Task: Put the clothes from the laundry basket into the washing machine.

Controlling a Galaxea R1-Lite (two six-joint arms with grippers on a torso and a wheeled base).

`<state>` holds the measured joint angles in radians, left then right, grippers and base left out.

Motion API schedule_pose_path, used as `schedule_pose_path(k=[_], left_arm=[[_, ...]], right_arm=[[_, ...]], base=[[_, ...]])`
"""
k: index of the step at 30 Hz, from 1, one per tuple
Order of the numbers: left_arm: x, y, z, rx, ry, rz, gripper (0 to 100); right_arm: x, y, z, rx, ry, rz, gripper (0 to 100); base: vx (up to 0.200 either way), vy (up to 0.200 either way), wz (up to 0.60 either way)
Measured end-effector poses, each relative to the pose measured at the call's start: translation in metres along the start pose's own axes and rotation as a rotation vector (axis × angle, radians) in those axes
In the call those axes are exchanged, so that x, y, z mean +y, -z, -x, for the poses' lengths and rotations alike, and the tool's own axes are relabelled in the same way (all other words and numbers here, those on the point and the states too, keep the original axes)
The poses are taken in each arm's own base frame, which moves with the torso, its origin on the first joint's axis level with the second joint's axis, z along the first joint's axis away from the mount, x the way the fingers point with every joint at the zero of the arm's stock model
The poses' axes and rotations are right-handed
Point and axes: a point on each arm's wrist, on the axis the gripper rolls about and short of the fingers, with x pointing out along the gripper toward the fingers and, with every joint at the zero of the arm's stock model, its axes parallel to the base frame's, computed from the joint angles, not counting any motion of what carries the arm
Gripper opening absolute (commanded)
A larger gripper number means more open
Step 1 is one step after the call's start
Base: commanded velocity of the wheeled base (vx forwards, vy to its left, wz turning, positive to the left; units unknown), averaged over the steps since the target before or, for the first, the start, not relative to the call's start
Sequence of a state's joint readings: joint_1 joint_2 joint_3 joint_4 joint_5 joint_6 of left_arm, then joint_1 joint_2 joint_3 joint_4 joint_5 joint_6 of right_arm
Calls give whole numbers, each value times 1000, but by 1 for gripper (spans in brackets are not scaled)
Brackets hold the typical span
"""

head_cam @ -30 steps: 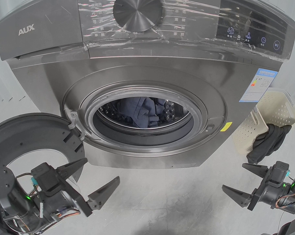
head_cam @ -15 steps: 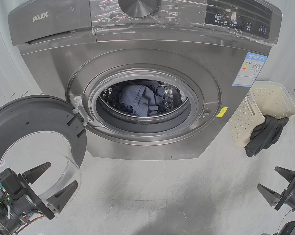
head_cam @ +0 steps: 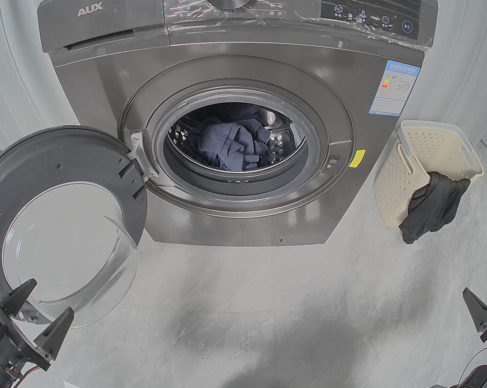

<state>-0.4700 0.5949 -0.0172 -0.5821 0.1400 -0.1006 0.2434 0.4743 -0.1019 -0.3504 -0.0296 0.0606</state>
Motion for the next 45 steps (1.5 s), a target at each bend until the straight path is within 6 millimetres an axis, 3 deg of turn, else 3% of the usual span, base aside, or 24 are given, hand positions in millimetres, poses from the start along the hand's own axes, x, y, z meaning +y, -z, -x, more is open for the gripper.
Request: schedule_pose_path(k=[10,17,26,38,45], left_arm=[[5,16,36,-69,-46,2,100],[7,40,52,-3,-156,-9,100],[4,50,59,3,-338,-80,100],[1,56,63,-10,-326,-110,100],[1,56,64,-14,-326,-103,100]], right_arm=[[-2,15,25,-47,36,-7,100],[-5,41,36,-46,163,-55,100],[-6,52,41,-37,315,-49,100],[4,58,45,-50,83,32,100],[2,61,46,-40,193,25,100]], base=[[0,0,0],[0,-200,0],[0,-44,0],[0,-17,0],[0,-200,0]])
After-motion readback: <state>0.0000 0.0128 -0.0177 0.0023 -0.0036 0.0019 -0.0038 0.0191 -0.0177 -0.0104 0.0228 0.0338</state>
